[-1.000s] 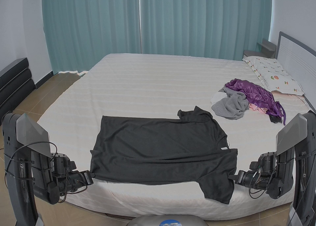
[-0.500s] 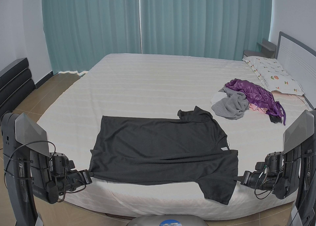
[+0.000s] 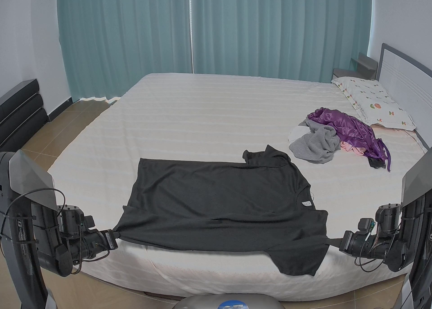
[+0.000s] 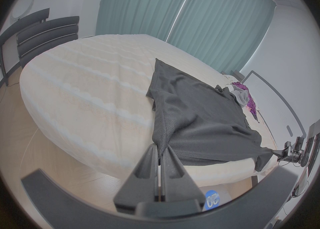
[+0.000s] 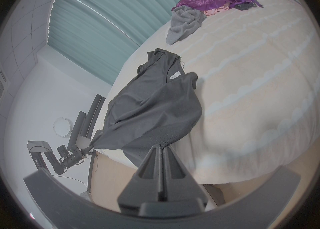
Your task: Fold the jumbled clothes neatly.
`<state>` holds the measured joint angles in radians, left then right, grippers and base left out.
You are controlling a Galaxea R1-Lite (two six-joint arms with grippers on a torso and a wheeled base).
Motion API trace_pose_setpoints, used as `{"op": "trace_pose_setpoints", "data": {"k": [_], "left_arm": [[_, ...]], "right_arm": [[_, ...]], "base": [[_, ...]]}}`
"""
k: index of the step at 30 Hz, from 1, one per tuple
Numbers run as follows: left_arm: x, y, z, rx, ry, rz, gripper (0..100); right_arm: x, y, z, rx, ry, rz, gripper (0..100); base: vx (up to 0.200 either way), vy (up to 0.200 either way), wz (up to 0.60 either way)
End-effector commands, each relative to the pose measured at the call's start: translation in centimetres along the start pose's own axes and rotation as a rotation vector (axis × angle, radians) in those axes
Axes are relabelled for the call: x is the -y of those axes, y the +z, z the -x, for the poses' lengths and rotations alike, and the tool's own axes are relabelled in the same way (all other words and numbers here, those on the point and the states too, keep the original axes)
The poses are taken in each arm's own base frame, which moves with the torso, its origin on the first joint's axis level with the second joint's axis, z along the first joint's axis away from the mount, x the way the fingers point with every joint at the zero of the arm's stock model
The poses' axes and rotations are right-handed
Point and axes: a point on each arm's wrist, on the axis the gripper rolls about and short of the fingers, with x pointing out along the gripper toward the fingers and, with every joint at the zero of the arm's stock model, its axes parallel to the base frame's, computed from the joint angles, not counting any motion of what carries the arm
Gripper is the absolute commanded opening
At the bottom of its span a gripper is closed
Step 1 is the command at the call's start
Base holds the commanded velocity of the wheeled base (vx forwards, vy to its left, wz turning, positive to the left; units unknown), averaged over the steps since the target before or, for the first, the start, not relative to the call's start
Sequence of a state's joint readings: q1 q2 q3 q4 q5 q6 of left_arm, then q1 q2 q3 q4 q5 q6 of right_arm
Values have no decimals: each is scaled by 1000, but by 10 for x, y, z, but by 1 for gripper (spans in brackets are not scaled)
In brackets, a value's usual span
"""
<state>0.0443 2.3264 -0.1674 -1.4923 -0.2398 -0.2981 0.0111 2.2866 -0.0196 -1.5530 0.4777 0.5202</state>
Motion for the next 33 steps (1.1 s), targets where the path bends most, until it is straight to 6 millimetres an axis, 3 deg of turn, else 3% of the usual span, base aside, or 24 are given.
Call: {"op": "trace_pose_setpoints", "data": {"k": [1, 16, 33], "left_arm": [[-2, 1, 4, 3, 5, 0, 0], [-3, -21, 23, -103, 17, -197, 0], [-11, -35, 24, -179, 45, -271, 0]], "right_arm": [[-1, 0, 7, 8, -5, -2, 0], [-4, -7, 33, -114, -38, 119, 0], [8, -21, 44, -261, -94, 237, 0]], "base": [[0, 0, 0], [0, 0, 0], [0, 0, 0]]}}
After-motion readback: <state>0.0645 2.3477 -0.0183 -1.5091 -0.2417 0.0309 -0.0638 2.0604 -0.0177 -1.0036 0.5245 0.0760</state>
